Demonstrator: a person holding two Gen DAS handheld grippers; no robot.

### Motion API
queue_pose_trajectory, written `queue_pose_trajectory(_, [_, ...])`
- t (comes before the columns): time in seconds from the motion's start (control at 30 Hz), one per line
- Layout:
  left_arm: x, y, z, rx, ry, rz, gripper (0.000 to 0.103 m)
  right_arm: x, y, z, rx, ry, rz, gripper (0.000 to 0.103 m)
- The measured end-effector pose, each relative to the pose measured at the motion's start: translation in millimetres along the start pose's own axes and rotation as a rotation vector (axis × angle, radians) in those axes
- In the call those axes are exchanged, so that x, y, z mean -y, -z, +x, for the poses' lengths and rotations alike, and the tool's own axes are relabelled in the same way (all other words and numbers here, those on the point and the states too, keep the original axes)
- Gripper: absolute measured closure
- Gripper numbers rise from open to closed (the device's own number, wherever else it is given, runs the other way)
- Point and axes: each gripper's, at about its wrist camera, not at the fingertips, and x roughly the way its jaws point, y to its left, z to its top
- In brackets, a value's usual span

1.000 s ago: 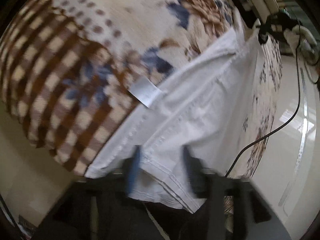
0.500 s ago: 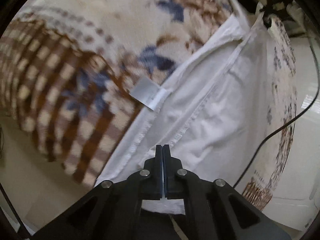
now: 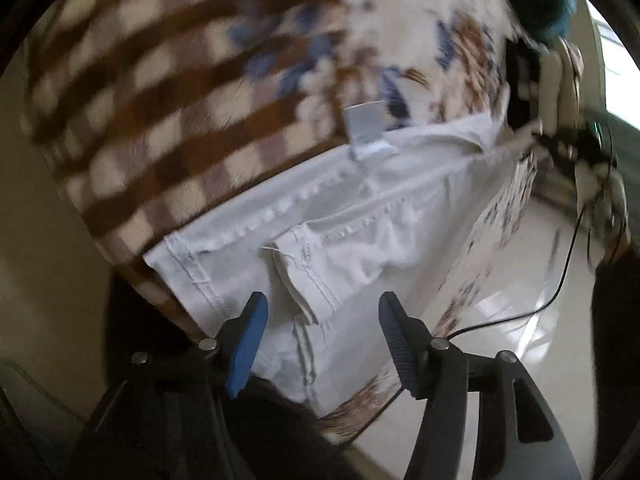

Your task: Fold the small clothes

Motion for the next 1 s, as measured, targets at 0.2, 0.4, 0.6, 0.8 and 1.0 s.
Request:
queue_pose_trajectory(0.2, [6,-3,29,0.027,-0.015,-0.047,0.05,1,1,-2,0.005,0.009,-0.001,0.101])
queue_pose_trajectory(0.4, [39,9,2,0.19,-0.136,0.066,0.101,0,4,-2,0.009,0.022,-0.017,0.101])
queue_pose_trajectory(0.6, [30,36,-46,0.294,-0.161,0.02,0.101,-8,5,-6,0.013,0.008,-0.038,0.101])
queue_pose_trajectory(0.8, [0,43,-64,0.333,-0.202,-0.043,0.101,-40,3,2,0.014,-0.004,-0.082,0.101])
queue_pose_trajectory(1.0, [-19,15,-38,0.241,-0.233,-0.07,0.096,-77,-8,41,-0.046,0.061,-0.142,0.101])
